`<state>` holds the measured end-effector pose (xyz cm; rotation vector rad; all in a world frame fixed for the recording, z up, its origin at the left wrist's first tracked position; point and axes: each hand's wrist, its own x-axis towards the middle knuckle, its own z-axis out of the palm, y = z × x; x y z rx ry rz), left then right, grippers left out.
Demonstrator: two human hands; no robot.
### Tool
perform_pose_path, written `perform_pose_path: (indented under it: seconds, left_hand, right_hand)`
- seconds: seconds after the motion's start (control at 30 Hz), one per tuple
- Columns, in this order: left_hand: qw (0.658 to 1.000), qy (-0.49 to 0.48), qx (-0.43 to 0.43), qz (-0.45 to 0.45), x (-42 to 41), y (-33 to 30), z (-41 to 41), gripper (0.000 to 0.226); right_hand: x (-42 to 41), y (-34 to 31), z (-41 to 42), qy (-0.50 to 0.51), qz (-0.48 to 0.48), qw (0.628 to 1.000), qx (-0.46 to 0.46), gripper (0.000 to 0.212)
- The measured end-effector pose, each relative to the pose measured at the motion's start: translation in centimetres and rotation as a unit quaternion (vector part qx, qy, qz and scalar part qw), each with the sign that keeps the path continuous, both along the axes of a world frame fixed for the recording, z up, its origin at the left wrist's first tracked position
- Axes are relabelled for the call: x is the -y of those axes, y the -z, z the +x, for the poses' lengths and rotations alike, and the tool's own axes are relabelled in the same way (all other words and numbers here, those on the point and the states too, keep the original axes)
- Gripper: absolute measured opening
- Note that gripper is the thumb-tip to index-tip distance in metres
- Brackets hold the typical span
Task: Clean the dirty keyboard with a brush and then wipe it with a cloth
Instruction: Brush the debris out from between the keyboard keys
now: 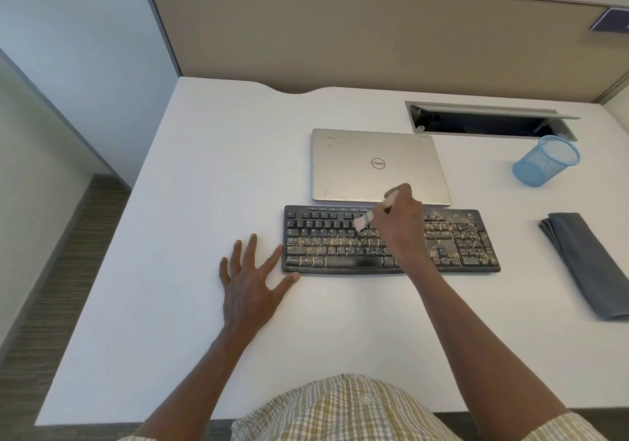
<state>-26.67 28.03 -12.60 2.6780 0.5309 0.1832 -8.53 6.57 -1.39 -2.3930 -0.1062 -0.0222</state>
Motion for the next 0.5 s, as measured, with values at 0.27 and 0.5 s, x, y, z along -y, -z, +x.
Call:
perform_pose_path:
  seconds: [0.27, 0.5]
  left_hand:
    - [1.0, -0.005, 0.012, 0.013, 0.3, -0.2, 0.0, 0.076]
    - [0.999, -0.013, 0.015, 0.028, 0.4, -0.2, 0.1, 0.081]
  right_hand:
    - [0.8, 0.1, 0.4, -0.007, -0.003, 1.0, -0.001, 0.014]
    - [0.7, -0.6, 0.9, -0.019, 0.054, 0.997, 0.054, 0.019]
